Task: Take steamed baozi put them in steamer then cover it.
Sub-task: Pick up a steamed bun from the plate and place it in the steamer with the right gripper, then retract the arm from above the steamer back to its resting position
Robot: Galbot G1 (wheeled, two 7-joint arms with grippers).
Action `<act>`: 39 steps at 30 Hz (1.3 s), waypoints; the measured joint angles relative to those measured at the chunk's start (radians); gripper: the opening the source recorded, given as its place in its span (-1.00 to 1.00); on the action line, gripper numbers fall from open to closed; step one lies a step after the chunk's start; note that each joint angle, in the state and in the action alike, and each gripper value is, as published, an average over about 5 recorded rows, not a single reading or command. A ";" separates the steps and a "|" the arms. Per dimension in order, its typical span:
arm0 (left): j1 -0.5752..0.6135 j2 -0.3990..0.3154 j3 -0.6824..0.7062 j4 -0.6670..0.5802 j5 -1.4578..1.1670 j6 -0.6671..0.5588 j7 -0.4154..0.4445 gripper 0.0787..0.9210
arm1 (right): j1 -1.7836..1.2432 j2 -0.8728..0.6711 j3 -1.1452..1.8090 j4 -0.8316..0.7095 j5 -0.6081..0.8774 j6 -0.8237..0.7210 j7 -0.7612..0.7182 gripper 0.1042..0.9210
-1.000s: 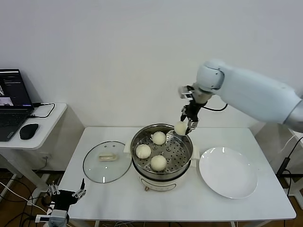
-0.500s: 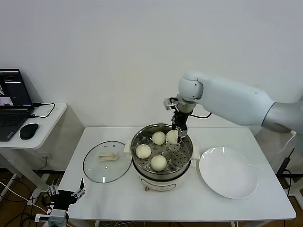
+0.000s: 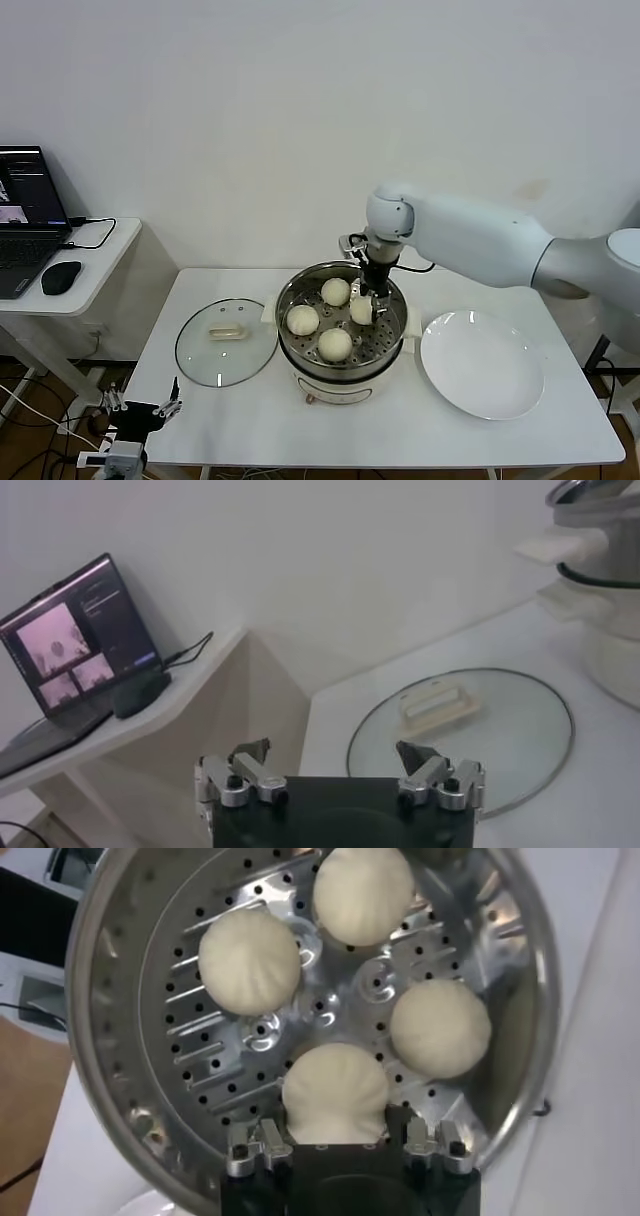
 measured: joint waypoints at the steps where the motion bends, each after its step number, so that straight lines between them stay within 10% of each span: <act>1: 0.000 0.000 0.000 0.001 0.000 0.000 0.000 0.77 | -0.004 0.000 0.000 -0.001 -0.002 0.000 0.001 0.24; 10: -0.005 0.001 0.003 0.007 0.000 0.000 0.001 0.77 | -0.025 -0.009 0.008 0.006 -0.012 -0.014 0.011 0.25; 21: -0.006 0.001 0.008 0.008 0.002 0.001 0.003 0.77 | -0.010 -0.046 0.029 0.040 0.005 -0.059 0.022 0.74; 39: -0.024 0.012 0.032 0.012 -0.010 -0.008 0.009 0.77 | 0.081 -0.342 0.181 0.252 0.091 -0.168 0.024 0.76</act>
